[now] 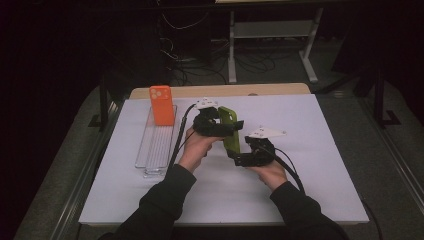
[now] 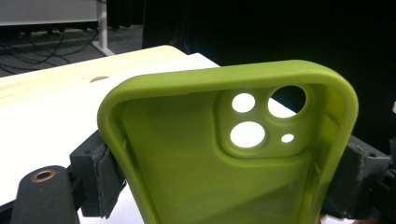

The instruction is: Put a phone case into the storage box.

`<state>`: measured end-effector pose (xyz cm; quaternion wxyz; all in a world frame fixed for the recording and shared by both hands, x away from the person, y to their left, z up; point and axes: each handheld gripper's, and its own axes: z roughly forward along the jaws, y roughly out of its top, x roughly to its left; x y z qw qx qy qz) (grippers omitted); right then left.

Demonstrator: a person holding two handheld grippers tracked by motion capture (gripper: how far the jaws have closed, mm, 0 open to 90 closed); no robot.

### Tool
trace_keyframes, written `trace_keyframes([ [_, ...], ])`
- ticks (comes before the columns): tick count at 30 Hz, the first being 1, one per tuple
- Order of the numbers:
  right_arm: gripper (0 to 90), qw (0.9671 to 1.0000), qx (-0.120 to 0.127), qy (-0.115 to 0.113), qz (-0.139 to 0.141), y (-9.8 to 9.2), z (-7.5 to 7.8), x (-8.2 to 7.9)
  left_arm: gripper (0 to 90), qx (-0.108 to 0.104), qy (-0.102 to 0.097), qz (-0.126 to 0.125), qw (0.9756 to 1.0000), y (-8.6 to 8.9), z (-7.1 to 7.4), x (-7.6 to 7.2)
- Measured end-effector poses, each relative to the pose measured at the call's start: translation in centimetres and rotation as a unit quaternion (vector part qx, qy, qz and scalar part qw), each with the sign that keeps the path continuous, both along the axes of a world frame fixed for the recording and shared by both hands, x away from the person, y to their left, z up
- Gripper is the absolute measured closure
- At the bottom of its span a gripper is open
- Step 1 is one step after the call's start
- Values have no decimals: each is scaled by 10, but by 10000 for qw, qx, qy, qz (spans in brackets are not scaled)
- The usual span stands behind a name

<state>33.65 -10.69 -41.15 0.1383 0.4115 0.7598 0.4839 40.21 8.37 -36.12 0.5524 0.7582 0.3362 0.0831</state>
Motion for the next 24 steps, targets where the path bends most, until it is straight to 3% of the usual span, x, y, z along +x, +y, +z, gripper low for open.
trace_keyframes([
  [1, 0, 9999, -120, -61, -61, -1, 0, 1, 140, -12, 7, 16, 10000, 0, 0, 0],
  [4, 0, 9991, -338, 81, 228, -5, 0, 2, 140, 45, 9, 15, 10000, 2, 0, 1],
  [6, 0, 9987, -435, 130, 218, -9, -1, 2, 140, 44, 29, 20, 10000, 2, 1, 1],
  [15, 0, 9969, -683, 184, 338, -31, -4, -6, 140, 126, -40, 33, 9999, 5, 7, 1],
  [24, 0, 9954, -773, 285, 488, -48, -9, -19, 140, 159, -91, 82, 9998, 16, 15, 3],
])
